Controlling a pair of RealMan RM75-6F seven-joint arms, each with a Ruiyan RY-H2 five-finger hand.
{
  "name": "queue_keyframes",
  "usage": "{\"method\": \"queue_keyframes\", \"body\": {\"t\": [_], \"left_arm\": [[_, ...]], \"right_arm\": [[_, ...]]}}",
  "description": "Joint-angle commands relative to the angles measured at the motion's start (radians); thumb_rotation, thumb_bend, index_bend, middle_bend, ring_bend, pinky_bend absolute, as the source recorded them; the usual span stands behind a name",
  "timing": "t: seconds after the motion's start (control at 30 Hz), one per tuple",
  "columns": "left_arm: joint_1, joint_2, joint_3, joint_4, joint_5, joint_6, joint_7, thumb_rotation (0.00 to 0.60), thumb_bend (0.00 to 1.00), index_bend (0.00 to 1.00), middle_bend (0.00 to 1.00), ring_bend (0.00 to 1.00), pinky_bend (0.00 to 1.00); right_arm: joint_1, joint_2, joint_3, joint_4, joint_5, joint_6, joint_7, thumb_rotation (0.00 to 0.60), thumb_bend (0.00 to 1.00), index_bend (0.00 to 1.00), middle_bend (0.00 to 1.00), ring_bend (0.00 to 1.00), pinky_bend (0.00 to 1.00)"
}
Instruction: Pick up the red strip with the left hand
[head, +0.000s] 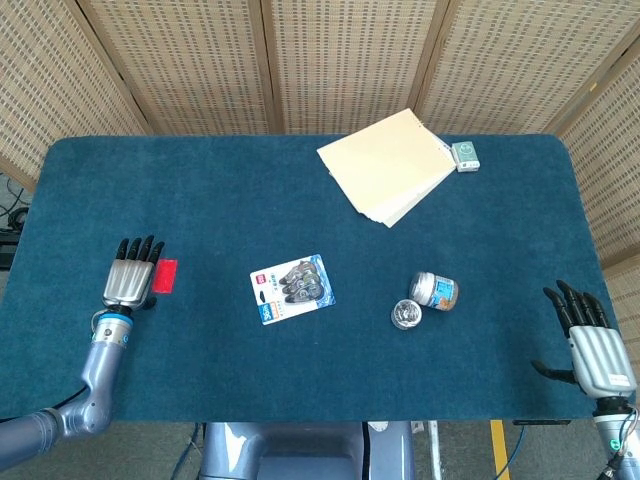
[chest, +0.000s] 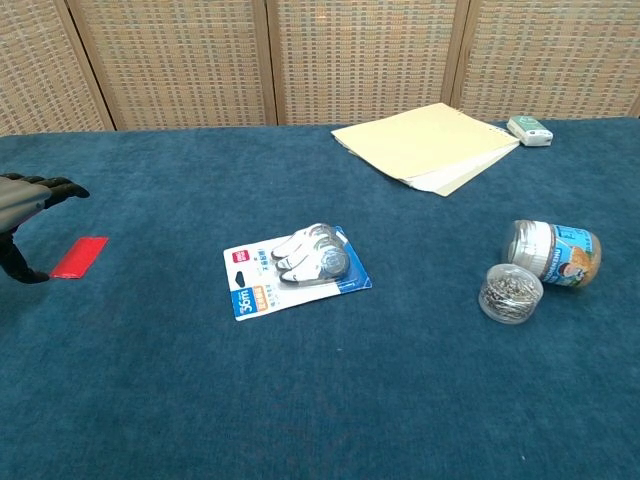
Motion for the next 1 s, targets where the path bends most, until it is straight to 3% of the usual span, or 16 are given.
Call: {"method": "queue_keyframes", "body": {"t": [0.03,1.0], "left_arm": [[-0.005,-0.013,0.002,0.015,-0.001,0.002,0.001,0.6,0.24,0.0,0.0,0.0,0.0],[-0.043,-0.096,0.01,0.112,-0.019,-0.017,0.041,0.6,0.25,0.0,0.0,0.0,0.0]], "right_arm": [[0.0,0.0,0.0,0.0,0.0,0.0,0.0,0.6,0.0,0.01,0.0,0.0,0.0],[0.001,0.004,0.0,0.001,-0.001,-0.003,0.009,0.6,0.0,0.01,0.0,0.0,0.0]]}}
